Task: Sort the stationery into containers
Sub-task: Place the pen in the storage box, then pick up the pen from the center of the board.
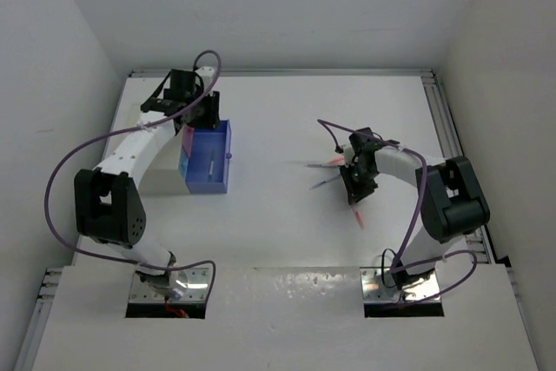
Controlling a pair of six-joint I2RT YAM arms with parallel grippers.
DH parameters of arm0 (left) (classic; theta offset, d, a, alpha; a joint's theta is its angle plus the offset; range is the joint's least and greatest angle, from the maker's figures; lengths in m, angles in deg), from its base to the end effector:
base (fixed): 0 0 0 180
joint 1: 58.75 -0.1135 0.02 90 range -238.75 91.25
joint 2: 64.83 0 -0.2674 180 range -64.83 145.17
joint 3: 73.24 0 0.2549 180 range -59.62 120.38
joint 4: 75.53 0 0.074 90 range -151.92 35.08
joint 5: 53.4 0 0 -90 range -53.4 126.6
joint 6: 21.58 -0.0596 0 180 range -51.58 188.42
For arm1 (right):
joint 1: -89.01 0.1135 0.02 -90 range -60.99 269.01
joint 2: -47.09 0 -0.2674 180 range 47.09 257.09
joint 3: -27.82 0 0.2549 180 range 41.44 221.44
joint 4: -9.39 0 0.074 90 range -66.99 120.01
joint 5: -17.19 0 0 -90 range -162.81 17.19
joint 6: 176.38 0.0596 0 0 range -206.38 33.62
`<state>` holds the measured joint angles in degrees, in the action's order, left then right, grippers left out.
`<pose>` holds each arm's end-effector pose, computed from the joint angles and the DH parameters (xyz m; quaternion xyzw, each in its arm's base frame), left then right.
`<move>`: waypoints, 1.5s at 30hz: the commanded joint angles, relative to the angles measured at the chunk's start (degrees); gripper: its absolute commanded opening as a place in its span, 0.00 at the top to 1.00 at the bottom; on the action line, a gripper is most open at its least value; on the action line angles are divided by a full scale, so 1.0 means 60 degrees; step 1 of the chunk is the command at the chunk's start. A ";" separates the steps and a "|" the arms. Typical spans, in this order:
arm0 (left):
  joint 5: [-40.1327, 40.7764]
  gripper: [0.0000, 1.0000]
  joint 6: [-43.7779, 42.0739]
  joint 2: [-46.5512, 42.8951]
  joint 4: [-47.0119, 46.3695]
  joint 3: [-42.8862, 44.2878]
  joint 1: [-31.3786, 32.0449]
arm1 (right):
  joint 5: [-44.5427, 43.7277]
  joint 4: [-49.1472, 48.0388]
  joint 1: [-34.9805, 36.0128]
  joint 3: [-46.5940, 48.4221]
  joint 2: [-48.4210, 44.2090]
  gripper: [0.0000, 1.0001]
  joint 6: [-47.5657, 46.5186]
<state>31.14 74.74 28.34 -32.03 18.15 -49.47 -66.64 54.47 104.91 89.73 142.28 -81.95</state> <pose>0.3774 -0.0674 0.2778 0.0420 0.9230 -0.0952 0.3705 0.2715 0.0840 0.1094 -0.1047 0.9879 0.0706 0.0902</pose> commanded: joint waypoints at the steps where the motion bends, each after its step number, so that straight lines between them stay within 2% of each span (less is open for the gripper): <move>1: -0.1125 0.55 -0.0278 -0.1083 -0.0645 -0.0379 0.0021 | -0.0020 -0.0044 -0.0013 0.0022 0.0246 0.78 -0.0195; 2: -0.1707 0.56 -0.0264 -0.1244 -0.0791 -0.0510 -0.0008 | 0.0069 -0.0029 -0.0013 0.0022 0.0232 0.88 -0.0268; 5: -0.3011 0.55 -0.0074 -0.2106 -0.1565 -0.1271 -0.0052 | 0.0609 -0.0073 -0.0145 0.0182 -0.0350 1.00 -0.0429; 9: -0.4713 0.52 0.0816 -0.3014 -0.2474 -0.1931 0.0065 | 0.2773 -0.0102 -0.0378 0.0695 -0.1492 1.00 -0.0401; 10: -0.5050 0.50 0.1096 -0.3119 -0.2970 -0.2237 0.0268 | 0.3519 -0.0015 -0.0452 0.1160 -0.1641 1.00 -0.0401; 11: -0.5633 0.45 0.1287 -0.3222 -0.3236 -0.2371 0.0430 | 0.4977 -0.0014 -0.0511 0.1397 -0.1759 1.00 -0.0328; 14: -0.6150 0.44 0.1801 -0.3442 -0.3838 -0.2577 0.1177 | 0.6160 -0.0320 -0.0381 0.2305 -0.2155 1.00 0.0080; 17: -0.6429 0.43 0.2502 -0.3414 -0.4335 -0.2548 0.1573 | 0.6660 -0.0628 0.0218 0.3475 -0.2199 1.00 0.0725; 21: -0.6898 0.42 0.3105 -0.3209 -0.4717 -0.2300 0.1661 | 0.7187 -0.1884 0.0791 0.4050 -0.2082 1.00 0.2187; 24: -0.7235 0.41 0.3558 -0.2989 -0.5183 -0.2080 0.1662 | 0.7262 -0.2284 0.1304 0.4371 -0.1966 1.00 0.2659; 27: -0.7878 0.41 0.4115 -0.2798 -0.5771 -0.2050 0.1691 | 0.7350 -0.2591 0.1627 0.4534 -0.1775 1.00 0.3054; 37: -0.8232 0.45 0.4848 -0.2666 -0.6695 -0.2255 0.1896 | 0.7555 -0.3090 0.2096 0.4681 -0.1423 1.00 0.3422; 38: -0.8217 0.48 0.4979 -0.2637 -0.6768 -0.2284 0.1882 | 0.7569 -0.3163 0.2168 0.4710 -0.1365 1.00 0.3451; 40: -0.8202 0.62 0.5126 -0.2535 -0.6842 -0.2328 0.1838 | 0.7613 -0.3412 0.2227 0.4695 -0.1335 1.00 0.3612; 41: -0.8231 0.77 0.5156 -0.2491 -0.6842 -0.2328 0.1794 | 0.7613 -0.3616 0.2257 0.4695 -0.1277 1.00 0.3758; 43: -0.8261 0.89 0.5156 -0.2403 -0.6755 -0.2299 0.1721 | 0.7584 -0.3676 0.2257 0.4710 -0.1247 1.00 0.3891; 44: -0.8232 0.97 0.5127 -0.2359 -0.6667 -0.2270 0.1604 | 0.7468 -0.3531 0.2243 0.4724 -0.1247 0.91 0.3819; 45: -0.8188 1.00 0.5069 -0.2272 -0.6507 -0.2241 0.1487 | 0.7365 -0.3385 0.2242 0.4754 -0.1247 0.84 0.3702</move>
<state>-17.55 105.56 13.43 -69.88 3.64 -39.31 -22.88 37.01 118.04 115.31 135.33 -60.71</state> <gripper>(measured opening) 0.069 0.122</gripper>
